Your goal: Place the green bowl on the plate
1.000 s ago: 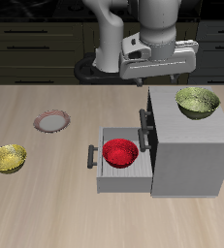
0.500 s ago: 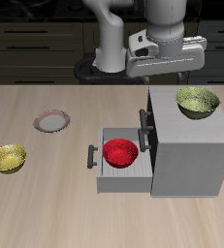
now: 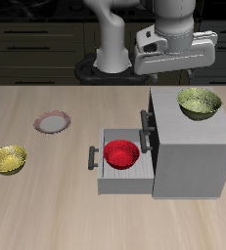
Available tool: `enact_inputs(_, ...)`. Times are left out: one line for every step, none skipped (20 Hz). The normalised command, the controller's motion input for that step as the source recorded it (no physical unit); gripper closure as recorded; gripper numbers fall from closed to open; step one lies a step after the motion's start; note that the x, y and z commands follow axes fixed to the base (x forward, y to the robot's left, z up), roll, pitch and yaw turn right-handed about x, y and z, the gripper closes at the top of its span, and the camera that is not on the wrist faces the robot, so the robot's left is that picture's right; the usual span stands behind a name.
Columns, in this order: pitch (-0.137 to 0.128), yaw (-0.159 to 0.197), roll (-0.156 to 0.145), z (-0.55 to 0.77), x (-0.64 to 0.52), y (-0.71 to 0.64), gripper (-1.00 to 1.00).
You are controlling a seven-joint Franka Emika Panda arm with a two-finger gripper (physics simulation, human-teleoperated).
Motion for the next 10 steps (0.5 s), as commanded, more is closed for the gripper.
enact_inputs(-0.013,0.013,0.006,0.06,0.07,-0.04,-1.00)
enact_inputs(-0.019,-0.020,-0.027,0.20,0.23,0.10,-1.00)
enact_inputs(-0.006,-0.015,0.010,0.09,0.13,0.05,-1.00)
enact_inputs(-0.015,0.004,-0.032,0.12,0.14,0.04,-1.00)
enact_inputs(0.002,-0.032,0.011,0.07,0.13,0.01,-1.00)
enact_inputs(-0.005,-0.019,0.001,0.14,0.21,0.11,-1.00)
enact_inputs(-0.022,-0.013,-0.030,0.13,0.17,0.02,-1.00)
enact_inputs(-0.011,0.004,0.003,0.06,0.17,0.06,-1.00)
enact_inputs(-0.013,-0.008,-0.046,0.18,0.36,0.06,-1.00)
enact_inputs(0.003,-0.005,0.015,0.01,0.05,0.00,-1.00)
